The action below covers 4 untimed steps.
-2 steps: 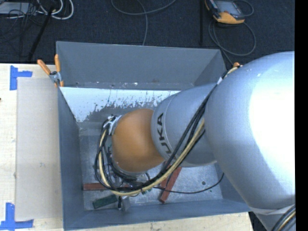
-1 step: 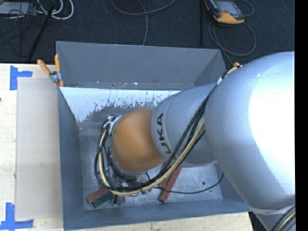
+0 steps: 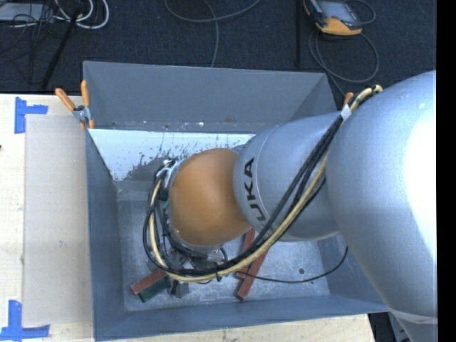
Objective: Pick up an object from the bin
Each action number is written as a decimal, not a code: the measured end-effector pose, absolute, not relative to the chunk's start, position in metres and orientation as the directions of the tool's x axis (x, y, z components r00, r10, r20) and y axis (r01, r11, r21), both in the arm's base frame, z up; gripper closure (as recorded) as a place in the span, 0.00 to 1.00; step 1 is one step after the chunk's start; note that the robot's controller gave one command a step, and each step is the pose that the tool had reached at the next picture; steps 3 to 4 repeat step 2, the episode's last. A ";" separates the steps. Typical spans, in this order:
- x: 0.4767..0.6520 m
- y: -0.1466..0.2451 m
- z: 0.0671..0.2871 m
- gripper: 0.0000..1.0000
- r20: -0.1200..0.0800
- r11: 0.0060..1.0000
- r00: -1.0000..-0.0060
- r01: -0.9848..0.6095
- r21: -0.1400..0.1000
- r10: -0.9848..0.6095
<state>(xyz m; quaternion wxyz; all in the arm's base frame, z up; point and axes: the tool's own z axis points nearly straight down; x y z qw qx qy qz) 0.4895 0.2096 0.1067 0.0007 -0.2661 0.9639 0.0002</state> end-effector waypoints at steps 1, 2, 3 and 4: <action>0.490 0.210 0.125 1.00 -0.001 0.860 -0.860 -0.510 0.000 -0.510; 0.490 0.211 0.182 1.00 -0.004 0.862 -0.862 -0.506 0.000 -0.506; 0.490 0.211 0.182 1.00 -0.004 0.862 -0.862 -0.506 0.000 -0.506; 0.490 0.211 0.182 1.00 -0.004 0.862 -0.862 -0.506 0.000 -0.506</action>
Offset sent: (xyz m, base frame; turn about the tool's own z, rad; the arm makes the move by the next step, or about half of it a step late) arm 0.0000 0.0001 0.0185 0.0000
